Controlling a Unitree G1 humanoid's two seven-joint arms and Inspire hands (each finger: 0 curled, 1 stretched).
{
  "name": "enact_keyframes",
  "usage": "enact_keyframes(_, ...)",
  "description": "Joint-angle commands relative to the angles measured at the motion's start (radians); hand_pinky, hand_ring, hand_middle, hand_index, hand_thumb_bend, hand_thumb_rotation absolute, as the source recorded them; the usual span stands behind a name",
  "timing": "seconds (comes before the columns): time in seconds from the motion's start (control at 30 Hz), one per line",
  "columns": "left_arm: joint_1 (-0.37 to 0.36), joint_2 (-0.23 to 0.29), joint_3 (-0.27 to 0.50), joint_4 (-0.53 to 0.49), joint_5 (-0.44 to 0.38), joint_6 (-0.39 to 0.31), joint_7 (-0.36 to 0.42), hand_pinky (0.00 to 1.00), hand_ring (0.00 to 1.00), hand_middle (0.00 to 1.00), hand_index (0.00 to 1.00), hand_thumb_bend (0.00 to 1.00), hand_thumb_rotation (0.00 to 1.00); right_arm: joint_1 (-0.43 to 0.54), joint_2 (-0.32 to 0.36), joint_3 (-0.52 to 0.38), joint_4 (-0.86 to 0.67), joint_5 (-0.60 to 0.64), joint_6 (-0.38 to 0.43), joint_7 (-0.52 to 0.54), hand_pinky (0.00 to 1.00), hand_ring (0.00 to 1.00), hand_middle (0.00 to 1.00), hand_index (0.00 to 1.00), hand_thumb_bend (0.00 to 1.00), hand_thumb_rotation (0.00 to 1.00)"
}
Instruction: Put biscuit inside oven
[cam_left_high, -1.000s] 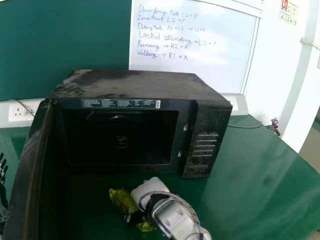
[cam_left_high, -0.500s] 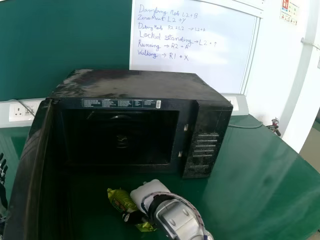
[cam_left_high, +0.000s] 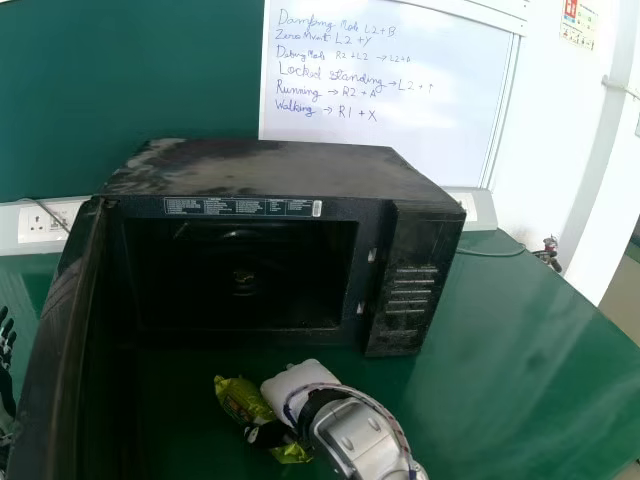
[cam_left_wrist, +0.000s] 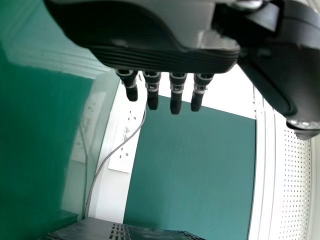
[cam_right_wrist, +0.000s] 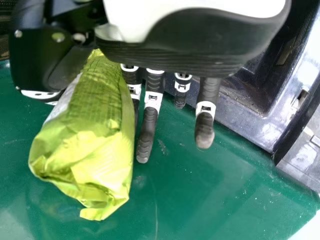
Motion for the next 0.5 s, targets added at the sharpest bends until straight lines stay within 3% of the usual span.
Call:
enact_keyframes(0.0, -0.006, -0.004, 0.000, 0.005, 0.005, -0.011, -0.001, 0.84, 0.90, 0.91, 0.96, 1.00, 0.77, 0.014, -0.002, 0.002, 0.007, 0.027, 0.000, 0.011, 0.13, 0.19, 0.47, 0.71, 0.56, 0.00)
enact_keyframes(0.47, -0.009, -0.001, -0.001, 0.008, 0.001, -0.007, -0.001, 0.85, 0.90, 0.91, 0.96, 1.00, 0.77, -0.019, -0.035, -0.040, -0.034, 0.094, -0.006, 0.009, 0.10, 0.17, 0.47, 0.72, 0.56, 0.00)
